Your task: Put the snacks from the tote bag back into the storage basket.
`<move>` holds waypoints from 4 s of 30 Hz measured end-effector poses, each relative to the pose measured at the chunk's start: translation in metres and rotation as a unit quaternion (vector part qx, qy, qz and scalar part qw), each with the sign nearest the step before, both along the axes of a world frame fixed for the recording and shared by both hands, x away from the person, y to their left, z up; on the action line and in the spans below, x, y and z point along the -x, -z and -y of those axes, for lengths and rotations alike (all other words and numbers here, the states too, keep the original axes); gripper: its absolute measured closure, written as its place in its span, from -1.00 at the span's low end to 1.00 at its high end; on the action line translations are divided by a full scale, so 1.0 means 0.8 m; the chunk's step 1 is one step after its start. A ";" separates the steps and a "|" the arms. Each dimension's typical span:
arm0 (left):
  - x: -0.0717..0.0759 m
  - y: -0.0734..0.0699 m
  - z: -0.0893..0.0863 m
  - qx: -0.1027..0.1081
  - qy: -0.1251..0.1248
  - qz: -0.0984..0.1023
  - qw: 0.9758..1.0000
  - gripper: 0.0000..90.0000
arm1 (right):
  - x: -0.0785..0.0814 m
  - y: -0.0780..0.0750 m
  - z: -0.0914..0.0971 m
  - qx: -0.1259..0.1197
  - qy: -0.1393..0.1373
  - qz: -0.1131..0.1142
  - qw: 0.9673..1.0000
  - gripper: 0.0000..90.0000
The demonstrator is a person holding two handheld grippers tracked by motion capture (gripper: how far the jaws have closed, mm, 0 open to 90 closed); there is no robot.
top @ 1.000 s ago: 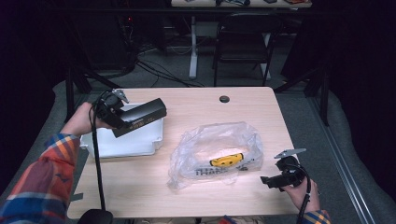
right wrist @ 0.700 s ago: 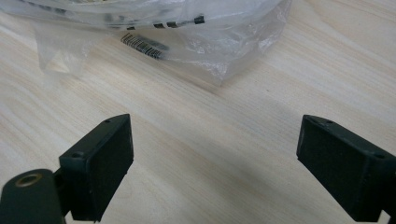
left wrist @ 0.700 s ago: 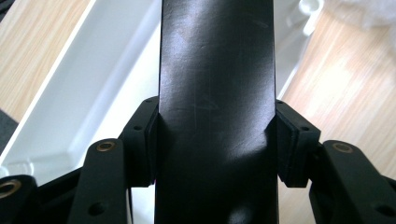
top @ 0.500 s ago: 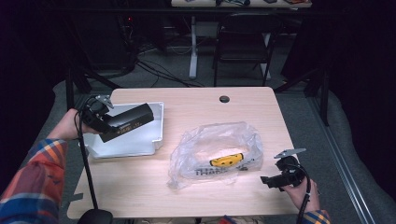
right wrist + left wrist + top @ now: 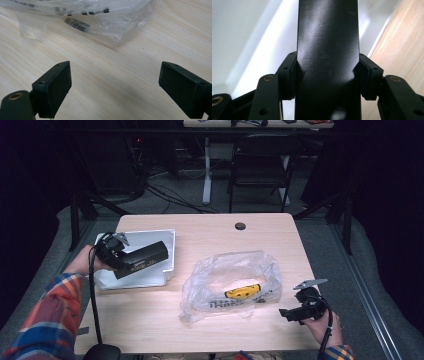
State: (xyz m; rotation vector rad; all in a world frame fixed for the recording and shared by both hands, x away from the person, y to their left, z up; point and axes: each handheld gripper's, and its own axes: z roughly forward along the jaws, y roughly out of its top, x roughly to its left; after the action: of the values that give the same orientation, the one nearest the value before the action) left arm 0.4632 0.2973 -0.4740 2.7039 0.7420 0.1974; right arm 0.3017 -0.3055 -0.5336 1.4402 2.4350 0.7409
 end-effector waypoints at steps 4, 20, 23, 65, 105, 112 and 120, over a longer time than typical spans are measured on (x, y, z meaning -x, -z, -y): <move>-0.002 0.013 0.003 -0.002 0.004 -0.007 1.000 -0.04 | 0.000 0.000 0.000 0.000 0.000 0.000 1.000 -0.77; -0.008 0.049 0.001 -0.027 0.036 -0.002 0.999 -0.05 | -0.001 0.001 -0.001 0.003 -0.001 -0.002 1.000 -0.77; -0.009 0.055 0.000 -0.040 0.031 -0.012 0.999 -0.06 | -0.001 0.001 -0.001 0.003 -0.004 -0.004 1.000 -0.77; -0.057 0.043 0.089 0.129 -0.285 0.048 0.948 0.92 | -0.001 0.001 -0.001 0.006 -0.006 -0.004 1.000 -0.75; -0.051 0.050 0.104 0.103 -0.237 0.005 0.966 0.83 | -0.001 0.002 -0.002 0.003 -0.006 -0.006 1.000 -0.74; -0.045 0.039 0.098 0.106 -0.250 0.029 0.962 0.01 | -0.001 0.002 0.000 0.004 -0.004 -0.004 1.000 -0.74; -0.019 0.005 0.082 0.116 -0.251 0.066 0.959 -0.46 | -0.001 0.000 0.000 0.004 -0.006 -0.002 1.000 -0.74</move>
State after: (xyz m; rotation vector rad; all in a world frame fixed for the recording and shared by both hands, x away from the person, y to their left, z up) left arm 0.4787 0.2318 -0.4779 2.2149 1.3086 0.3779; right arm 0.3022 -0.3052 -0.5335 1.4273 2.4477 0.7303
